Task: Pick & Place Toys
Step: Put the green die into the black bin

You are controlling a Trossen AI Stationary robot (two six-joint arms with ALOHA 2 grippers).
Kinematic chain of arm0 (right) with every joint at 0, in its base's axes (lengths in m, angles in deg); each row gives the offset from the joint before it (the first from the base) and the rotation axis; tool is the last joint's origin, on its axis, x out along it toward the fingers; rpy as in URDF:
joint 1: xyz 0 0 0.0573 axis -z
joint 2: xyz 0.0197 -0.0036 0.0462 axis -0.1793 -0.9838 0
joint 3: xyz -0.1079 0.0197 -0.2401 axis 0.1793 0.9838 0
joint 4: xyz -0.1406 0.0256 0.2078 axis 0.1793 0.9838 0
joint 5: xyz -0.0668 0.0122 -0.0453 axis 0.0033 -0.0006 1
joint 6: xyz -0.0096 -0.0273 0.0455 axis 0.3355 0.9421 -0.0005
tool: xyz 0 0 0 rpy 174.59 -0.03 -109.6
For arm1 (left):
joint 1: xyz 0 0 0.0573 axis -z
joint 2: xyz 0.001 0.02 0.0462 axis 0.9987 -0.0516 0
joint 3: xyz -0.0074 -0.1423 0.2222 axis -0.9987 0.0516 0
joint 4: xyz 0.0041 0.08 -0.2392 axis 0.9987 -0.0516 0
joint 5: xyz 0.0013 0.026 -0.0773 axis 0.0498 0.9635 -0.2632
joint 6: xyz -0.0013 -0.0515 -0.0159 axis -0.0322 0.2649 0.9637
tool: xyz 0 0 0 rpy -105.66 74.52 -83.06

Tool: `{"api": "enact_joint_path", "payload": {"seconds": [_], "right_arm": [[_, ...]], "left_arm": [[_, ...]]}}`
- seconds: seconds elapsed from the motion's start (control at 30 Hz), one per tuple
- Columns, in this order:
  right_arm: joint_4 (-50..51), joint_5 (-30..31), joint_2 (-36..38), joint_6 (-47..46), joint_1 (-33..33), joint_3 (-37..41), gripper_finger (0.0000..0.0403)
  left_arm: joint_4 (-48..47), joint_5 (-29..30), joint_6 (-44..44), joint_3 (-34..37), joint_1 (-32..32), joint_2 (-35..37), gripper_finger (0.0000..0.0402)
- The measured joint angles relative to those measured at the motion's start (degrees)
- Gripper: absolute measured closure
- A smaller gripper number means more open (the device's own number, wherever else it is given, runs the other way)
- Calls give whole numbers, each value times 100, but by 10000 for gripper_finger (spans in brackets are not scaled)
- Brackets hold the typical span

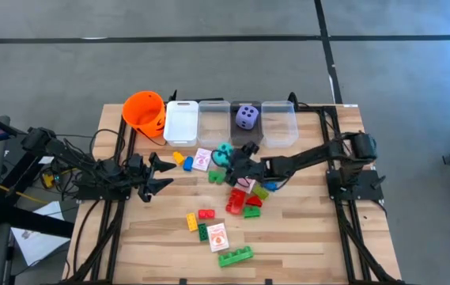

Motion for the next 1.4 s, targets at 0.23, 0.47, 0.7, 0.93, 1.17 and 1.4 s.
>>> {"api": "enact_joint_path", "payload": {"seconds": [0.23,0.47,0.7,0.93,1.17,1.4], "right_arm": [[329,1876,1004,497,-225,-11,100],[374,1179,1353,731,561,-11,99],[788,126,892,492,1164,-11,98],[1012,355,409,590,1361,-20,96],[1058,-360,355,694,1310,-11,39],[1175,-478,355,564,1310,-11,36]], "left_arm": [[0,0,96,0,0,0,108],[0,0,125,0,0,2,108],[0,-1,141,0,0,1,108],[0,0,143,0,-1,0,108],[0,0,143,0,-2,0,108],[1,0,143,0,-1,2,108]]}}
